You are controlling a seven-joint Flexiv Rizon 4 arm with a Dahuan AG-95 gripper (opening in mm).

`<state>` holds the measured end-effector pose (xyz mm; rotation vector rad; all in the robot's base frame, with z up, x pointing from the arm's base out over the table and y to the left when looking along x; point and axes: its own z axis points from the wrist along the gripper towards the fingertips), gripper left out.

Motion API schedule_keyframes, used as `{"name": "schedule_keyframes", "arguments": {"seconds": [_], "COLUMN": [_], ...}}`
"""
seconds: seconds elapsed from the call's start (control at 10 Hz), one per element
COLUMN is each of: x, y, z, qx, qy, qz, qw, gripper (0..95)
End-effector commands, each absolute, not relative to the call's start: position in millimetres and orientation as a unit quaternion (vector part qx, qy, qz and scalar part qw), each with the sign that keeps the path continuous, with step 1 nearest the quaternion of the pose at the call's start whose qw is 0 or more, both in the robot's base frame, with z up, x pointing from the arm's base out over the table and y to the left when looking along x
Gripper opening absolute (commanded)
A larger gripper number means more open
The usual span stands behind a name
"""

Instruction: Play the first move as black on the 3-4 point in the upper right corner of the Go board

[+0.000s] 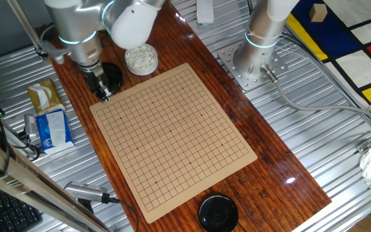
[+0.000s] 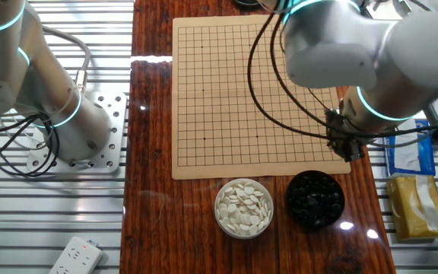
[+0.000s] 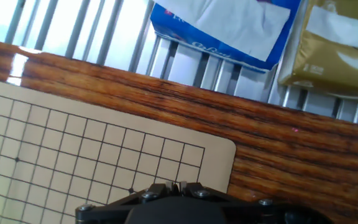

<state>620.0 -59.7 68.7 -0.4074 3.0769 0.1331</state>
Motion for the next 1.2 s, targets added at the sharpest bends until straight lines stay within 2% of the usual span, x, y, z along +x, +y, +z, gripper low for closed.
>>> {"name": "schedule_keyframes", "arguments": {"seconds": [0.1, 1.2], "x": [618.2, 618.8], "y": [-61.2, -61.9], "z": [72.0, 78.3], "qx": [-0.117, -0.067], "qy": [0.993, 0.997], "qz": [0.018, 0.010], "qw": [0.024, 0.024], "gripper": [0.0, 0.0]}}
